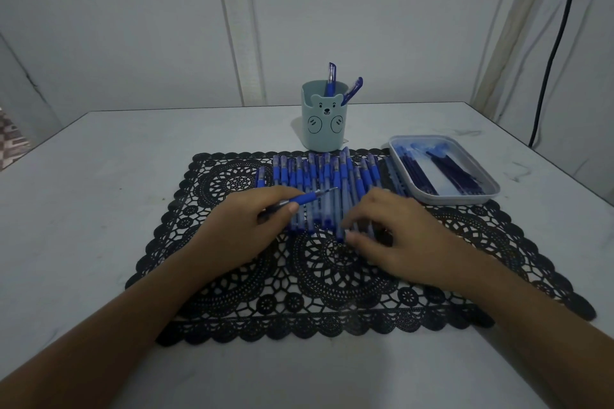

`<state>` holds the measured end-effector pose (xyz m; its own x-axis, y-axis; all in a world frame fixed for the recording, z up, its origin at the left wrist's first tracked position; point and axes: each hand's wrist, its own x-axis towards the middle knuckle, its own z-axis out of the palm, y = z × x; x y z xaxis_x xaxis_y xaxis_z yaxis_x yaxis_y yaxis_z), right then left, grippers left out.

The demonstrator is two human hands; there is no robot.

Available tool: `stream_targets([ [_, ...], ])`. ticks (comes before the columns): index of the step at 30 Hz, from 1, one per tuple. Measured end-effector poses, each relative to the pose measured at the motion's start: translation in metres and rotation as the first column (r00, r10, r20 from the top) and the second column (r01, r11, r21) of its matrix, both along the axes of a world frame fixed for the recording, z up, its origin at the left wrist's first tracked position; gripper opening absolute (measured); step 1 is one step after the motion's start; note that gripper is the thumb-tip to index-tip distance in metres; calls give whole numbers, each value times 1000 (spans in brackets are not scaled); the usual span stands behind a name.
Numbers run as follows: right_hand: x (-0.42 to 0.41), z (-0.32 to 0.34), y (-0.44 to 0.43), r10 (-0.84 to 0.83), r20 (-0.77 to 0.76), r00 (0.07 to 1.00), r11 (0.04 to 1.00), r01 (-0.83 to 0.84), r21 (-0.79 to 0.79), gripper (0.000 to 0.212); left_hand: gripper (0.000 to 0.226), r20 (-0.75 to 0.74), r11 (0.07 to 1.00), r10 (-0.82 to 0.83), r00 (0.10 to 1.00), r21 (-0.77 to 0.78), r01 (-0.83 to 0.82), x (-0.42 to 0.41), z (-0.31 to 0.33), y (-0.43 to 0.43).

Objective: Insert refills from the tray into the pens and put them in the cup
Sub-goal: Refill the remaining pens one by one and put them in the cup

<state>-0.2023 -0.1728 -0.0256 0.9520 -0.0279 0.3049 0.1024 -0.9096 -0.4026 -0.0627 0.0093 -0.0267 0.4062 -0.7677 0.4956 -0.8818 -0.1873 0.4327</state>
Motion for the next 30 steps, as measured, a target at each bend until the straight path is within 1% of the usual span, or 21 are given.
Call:
stream_targets([
  [2, 1, -7, 3, 44, -16, 999, 990, -46, -134, 39, 41, 8, 1000, -5, 1000, 2, 5, 0, 0, 0],
  [5, 4, -12, 8, 62, 44, 997, 968, -50, -246, 33, 47, 6, 1000, -13, 1000, 14, 12, 0, -1, 0],
  [6, 5, -11, 9, 69, 51, 996, 972, -56, -230, 30, 47, 3, 1000, -17, 1000, 14, 17, -1, -1, 0],
  [7, 5, -9, 9, 67, 55, 996, 984, -57, -167, 28, 47, 1, 1000, -21, 1000, 14, 21, -2, -1, -1],
  [9, 4, -2, 10, 10, 66, 998, 997, -15, 81, 18, 46, 2, 999, -31, 1000, 15, 31, -3, 0, -1],
  [11, 3, 3, 8, -87, 142, 986, 949, 39, 313, 9, 46, -1, 999, -44, 999, 13, 44, -4, 1, -1],
  [12, 2, 4, 8, -144, 178, 973, 918, 64, 391, 10, 45, -5, 999, -48, 999, 11, 48, -4, 1, -1],
  [14, 3, 5, 7, -220, 218, 951, 871, 90, 484, 13, 46, -10, 999, -50, 999, 15, 50, -5, 1, -1],
  [17, 3, 5, 9, -237, 234, 943, 857, 89, 508, 14, 46, -9, 998, -52, 999, 25, 52, -6, 1, -1],
  [22, 4, 3, 10, -216, 246, 945, 879, 78, 471, 13, 42, 1, 997, -62, 998, 38, 62, -8, 3, -2],
  [26, 2, 4, 11, -191, 239, 952, 882, 60, 468, 13, 45, 13, 997, -44, 999, 69, 43, -6, 0, -2],
  [30, 4, 3, 12, -188, 213, 959, 899, 81, 429, 11, 44, 22, 993, -43, 999, 111, 41, -9, 1, -2],
])
